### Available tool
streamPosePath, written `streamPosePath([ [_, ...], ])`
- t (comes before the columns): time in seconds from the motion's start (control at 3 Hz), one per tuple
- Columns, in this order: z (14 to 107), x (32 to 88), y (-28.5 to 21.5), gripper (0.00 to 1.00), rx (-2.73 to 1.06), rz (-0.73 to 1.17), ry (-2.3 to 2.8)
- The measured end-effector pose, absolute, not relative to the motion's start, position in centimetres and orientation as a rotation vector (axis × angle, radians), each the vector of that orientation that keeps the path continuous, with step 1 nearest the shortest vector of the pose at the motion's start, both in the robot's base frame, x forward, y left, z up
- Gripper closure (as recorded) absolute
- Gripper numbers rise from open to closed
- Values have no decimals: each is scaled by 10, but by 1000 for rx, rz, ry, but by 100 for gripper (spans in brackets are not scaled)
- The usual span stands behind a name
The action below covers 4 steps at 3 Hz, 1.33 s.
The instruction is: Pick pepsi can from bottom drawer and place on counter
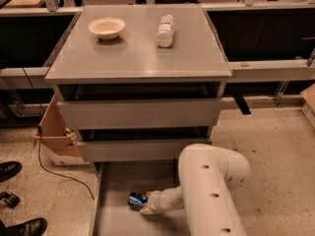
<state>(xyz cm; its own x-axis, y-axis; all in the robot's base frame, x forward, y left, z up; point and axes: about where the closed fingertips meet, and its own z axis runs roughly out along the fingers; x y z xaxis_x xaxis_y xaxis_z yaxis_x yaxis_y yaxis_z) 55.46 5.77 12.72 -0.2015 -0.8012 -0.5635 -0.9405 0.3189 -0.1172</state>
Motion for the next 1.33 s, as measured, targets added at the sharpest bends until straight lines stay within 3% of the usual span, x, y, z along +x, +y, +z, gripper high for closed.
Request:
streamPosePath([
  [0.33, 164, 554, 42, 100, -1508, 351, 2056],
  [1.33, 292, 547, -37, 100, -1545, 235, 2121],
])
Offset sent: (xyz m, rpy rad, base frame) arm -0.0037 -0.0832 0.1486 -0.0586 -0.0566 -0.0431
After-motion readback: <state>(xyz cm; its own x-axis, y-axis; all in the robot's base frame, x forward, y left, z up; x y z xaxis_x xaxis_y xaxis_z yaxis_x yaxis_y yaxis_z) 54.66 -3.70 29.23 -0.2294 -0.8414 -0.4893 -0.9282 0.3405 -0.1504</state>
